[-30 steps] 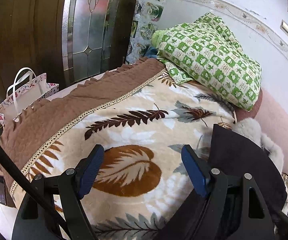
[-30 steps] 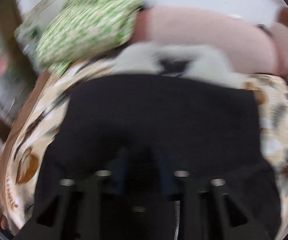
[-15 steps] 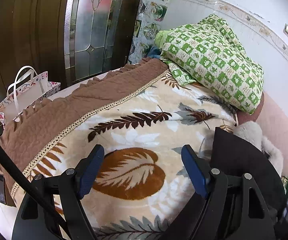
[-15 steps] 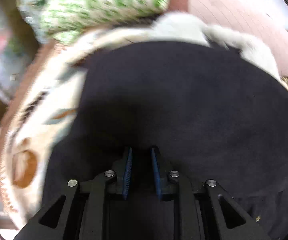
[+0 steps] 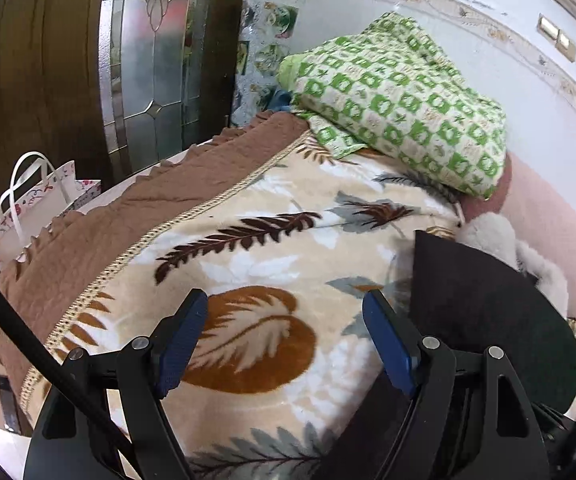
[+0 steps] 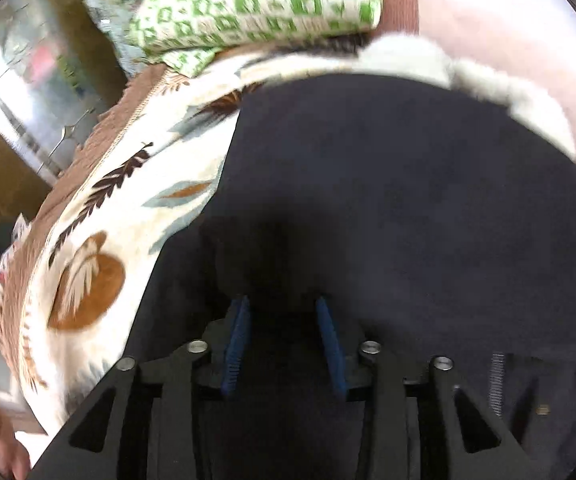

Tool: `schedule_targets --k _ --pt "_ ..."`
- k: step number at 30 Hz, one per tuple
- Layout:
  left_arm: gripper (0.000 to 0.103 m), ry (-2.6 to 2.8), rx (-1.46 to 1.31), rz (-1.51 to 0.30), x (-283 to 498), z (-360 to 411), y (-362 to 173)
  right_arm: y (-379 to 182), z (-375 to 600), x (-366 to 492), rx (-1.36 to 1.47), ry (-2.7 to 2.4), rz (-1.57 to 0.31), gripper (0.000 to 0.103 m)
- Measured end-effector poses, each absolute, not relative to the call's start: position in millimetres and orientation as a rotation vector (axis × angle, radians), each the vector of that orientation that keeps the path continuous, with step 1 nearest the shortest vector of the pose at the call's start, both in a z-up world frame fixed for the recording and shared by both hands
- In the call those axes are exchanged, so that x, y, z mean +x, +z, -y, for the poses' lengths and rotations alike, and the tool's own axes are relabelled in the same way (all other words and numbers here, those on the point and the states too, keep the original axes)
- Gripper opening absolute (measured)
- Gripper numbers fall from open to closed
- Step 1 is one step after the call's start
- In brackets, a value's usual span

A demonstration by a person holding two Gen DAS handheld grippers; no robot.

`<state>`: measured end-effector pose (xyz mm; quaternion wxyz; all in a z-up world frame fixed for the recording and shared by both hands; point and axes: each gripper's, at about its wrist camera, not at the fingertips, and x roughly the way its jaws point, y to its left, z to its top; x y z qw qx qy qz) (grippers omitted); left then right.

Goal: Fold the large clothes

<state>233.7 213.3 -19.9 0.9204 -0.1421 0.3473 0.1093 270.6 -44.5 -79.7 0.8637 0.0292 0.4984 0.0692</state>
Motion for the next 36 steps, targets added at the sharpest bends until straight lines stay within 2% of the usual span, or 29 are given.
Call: schedule_targets --k 2,7,15,18,20,25,30,34,36 --pt "0.078 0.201 -0.261 -0.709 232.2 -201.5 -19.7 -80.7 69.1 266.9 0.035 0.081 -1.041 0.048" --pt "0.078 0.117 -0.172 -0.775 231.2 -172.3 -27.5 -101.0 192.8 260.0 0.191 -0.234 -1.091 0.048" --pt "0.079 0.072 -0.120 -0.796 221.3 -153.8 -31.7 -75.3 330.6 122.0 0.374 -0.401 -0.972 0.049" --pt "0.079 0.050 -0.088 -0.780 208.5 -150.6 -26.6 -72.3 364.0 68.7 0.442 -0.381 -0.942 0.054" --pt "0.079 0.027 -0.083 -0.769 194.5 -152.7 -25.1 -77.7 374.7 41.3 0.509 -0.358 -0.930 0.061" --pt "0.078 -0.092 -0.139 -0.862 172.5 -161.9 -48.3 -104.1 400.7 -7.3 0.641 -0.310 -0.896 0.066" --pt "0.078 -0.192 -0.189 -1.019 170.7 -167.2 -91.4 -132.6 407.7 -14.7 0.755 -0.210 -0.885 0.067" --pt "0.078 -0.303 -0.328 -1.135 177.8 -171.6 -126.1 -151.2 401.4 -5.1 0.856 -0.122 -0.885 0.067" --pt "0.079 -0.304 -0.388 -1.110 179.2 -177.1 -127.2 -155.8 400.7 -2.5 0.896 -0.093 -0.857 0.069"
